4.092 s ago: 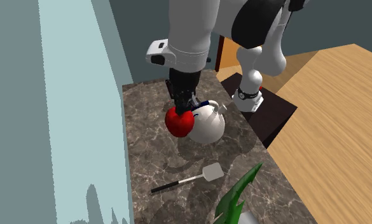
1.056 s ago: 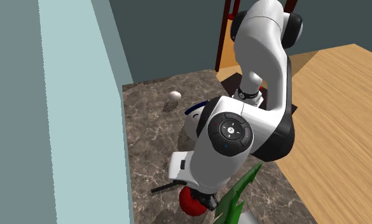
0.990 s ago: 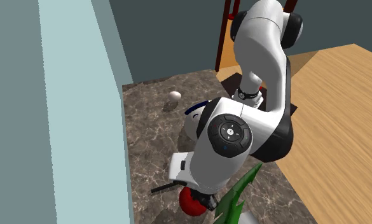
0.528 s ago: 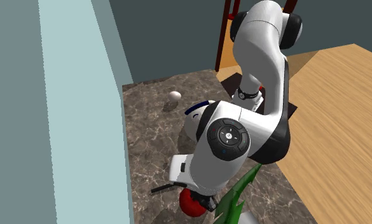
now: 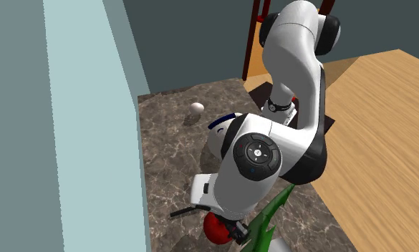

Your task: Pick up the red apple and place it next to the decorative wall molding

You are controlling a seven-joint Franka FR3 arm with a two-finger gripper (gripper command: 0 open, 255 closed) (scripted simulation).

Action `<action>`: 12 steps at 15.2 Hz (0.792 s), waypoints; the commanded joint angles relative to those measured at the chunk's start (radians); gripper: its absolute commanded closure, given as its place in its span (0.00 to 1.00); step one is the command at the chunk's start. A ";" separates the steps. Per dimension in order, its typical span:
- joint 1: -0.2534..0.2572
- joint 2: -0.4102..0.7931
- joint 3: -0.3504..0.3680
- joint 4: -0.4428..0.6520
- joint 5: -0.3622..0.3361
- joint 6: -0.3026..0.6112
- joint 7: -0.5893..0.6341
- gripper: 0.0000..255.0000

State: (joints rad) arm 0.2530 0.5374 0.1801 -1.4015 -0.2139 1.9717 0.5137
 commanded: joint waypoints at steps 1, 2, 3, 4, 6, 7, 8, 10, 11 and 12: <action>0.002 -0.009 0.002 0.019 0.003 -0.028 -0.002 0.00; 0.004 -0.018 0.004 0.039 0.005 -0.057 -0.004 0.00; 0.006 -0.024 0.005 0.062 0.008 -0.086 -0.007 0.00; 0.009 -0.029 0.006 0.082 0.009 -0.110 -0.008 0.00; 0.008 -0.029 0.006 0.082 0.009 -0.110 -0.008 0.00; 0.008 -0.029 0.006 0.082 0.009 -0.110 -0.008 0.00; 0.008 -0.029 0.006 0.082 0.009 -0.110 -0.008 0.00; 0.008 -0.029 0.006 0.082 0.009 -0.110 -0.008 0.00; 0.008 -0.029 0.006 0.082 0.009 -0.110 -0.008 0.00; 0.008 -0.029 0.006 0.081 0.009 -0.110 -0.008 0.00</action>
